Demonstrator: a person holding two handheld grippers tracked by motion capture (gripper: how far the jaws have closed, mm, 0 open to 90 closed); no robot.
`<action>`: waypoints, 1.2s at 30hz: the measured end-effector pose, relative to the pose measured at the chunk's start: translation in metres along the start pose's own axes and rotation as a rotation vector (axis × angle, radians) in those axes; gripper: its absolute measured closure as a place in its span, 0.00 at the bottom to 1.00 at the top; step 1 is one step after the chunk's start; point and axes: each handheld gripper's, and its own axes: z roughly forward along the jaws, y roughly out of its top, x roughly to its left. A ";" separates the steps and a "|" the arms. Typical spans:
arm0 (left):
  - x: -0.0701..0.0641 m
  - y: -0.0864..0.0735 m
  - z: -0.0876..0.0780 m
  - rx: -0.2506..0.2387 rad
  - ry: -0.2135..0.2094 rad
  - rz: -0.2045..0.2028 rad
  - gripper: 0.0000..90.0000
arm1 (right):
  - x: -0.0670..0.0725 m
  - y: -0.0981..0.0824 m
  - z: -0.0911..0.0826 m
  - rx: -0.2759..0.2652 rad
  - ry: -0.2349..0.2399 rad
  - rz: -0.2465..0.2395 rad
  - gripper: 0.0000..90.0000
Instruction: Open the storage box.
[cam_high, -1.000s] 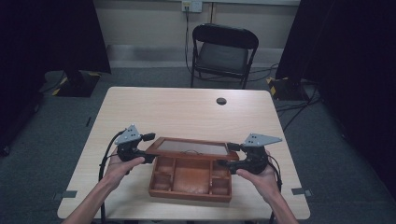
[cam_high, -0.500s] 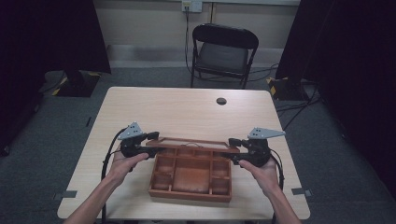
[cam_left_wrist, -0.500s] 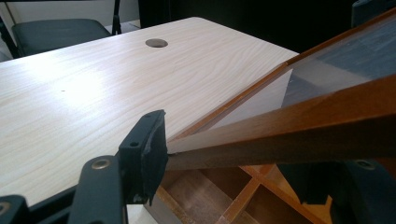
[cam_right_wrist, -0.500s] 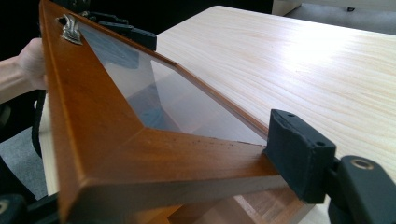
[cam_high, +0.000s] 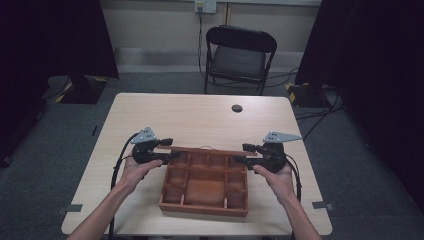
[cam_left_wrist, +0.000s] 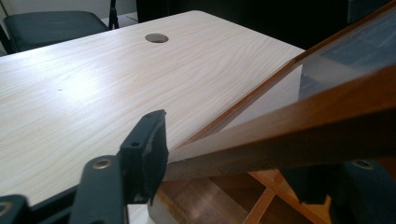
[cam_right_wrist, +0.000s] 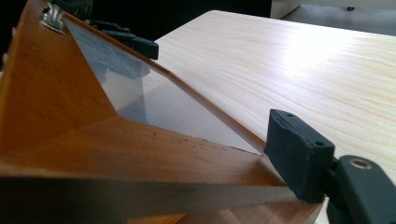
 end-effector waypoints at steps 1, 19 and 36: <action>0.000 0.000 0.001 0.004 -0.002 -0.005 0.43 | -0.001 0.001 0.001 0.001 -0.001 0.000 0.41; 0.009 -0.004 0.015 0.007 0.019 -0.053 0.41 | -0.015 0.001 0.014 0.002 -0.031 0.024 0.41; 0.015 0.007 0.020 0.042 -0.002 -0.046 0.49 | -0.036 -0.007 0.027 0.005 -0.056 0.067 0.44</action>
